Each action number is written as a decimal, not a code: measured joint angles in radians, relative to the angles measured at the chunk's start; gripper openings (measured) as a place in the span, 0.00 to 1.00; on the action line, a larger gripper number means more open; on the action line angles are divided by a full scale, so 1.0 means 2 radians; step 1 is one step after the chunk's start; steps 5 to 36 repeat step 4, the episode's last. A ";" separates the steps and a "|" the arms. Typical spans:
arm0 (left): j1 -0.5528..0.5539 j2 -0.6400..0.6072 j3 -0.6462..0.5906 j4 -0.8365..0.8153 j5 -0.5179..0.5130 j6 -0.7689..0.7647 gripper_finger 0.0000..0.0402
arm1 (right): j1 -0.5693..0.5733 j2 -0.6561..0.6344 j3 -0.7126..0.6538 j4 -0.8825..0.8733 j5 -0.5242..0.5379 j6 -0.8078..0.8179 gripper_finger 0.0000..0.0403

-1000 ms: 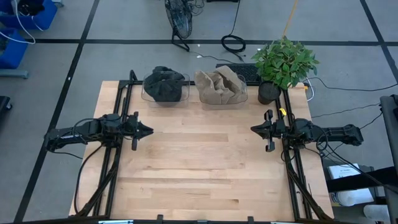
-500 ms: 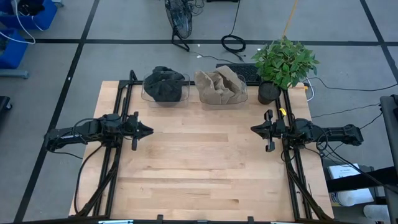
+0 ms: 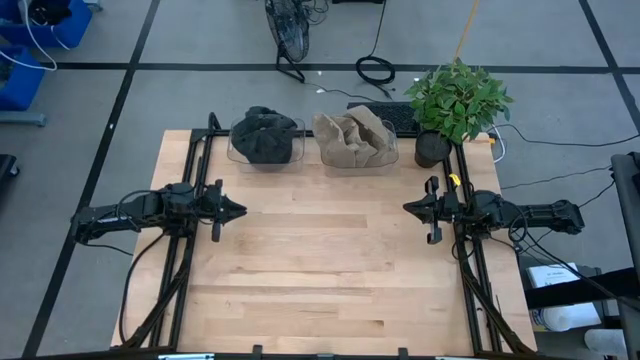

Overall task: Pick & Place hat
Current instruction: Return to Home Position

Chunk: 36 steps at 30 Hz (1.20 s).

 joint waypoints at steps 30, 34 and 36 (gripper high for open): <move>0.000 0.000 0.000 0.000 0.000 0.000 0.14 | 0.000 0.000 0.000 0.000 0.000 0.000 0.00; 0.000 0.000 0.000 0.000 0.000 0.000 0.14 | 0.000 0.000 0.000 0.000 0.000 0.000 0.00; 0.000 0.000 0.000 0.000 0.000 0.000 0.14 | 0.000 0.000 0.000 0.000 0.000 0.000 0.00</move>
